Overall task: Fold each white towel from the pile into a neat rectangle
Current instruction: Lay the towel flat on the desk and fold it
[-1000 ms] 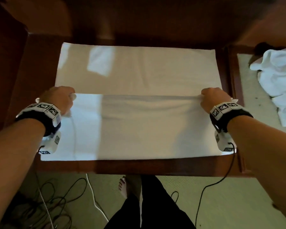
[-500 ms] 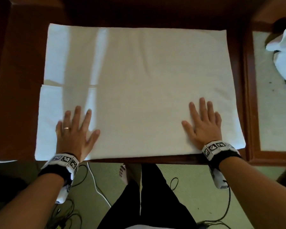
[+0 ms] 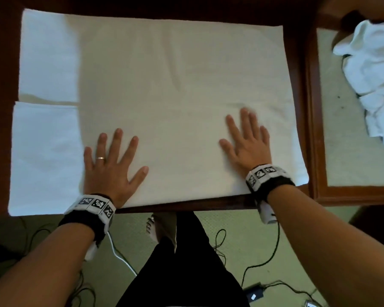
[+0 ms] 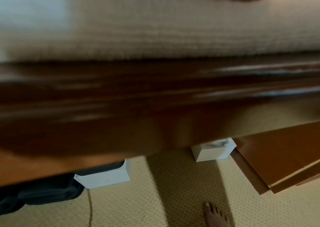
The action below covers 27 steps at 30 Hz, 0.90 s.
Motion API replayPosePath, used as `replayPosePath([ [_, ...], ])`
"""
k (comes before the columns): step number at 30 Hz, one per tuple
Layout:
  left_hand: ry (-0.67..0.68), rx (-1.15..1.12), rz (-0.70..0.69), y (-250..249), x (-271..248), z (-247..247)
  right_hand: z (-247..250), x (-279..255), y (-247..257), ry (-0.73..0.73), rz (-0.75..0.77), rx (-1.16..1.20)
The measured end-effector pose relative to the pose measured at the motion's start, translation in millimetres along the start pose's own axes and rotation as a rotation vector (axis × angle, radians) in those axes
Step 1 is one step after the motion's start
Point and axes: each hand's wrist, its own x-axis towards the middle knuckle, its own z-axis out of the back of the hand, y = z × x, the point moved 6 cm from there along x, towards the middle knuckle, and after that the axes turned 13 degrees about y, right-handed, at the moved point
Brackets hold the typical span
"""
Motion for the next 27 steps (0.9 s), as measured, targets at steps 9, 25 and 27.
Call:
replayPosePath([
  [9,0.022,-0.021,-0.038,-32,13,22,27,-4,-21,-0.087,-0.076,0.066],
  [25,0.124,-0.102,0.390,153,-13,38,-11,-2,103,0.130,0.131,-0.045],
  [27,0.071,-0.058,0.228,112,-18,41,-8,-1,105,0.146,0.127,-0.040],
])
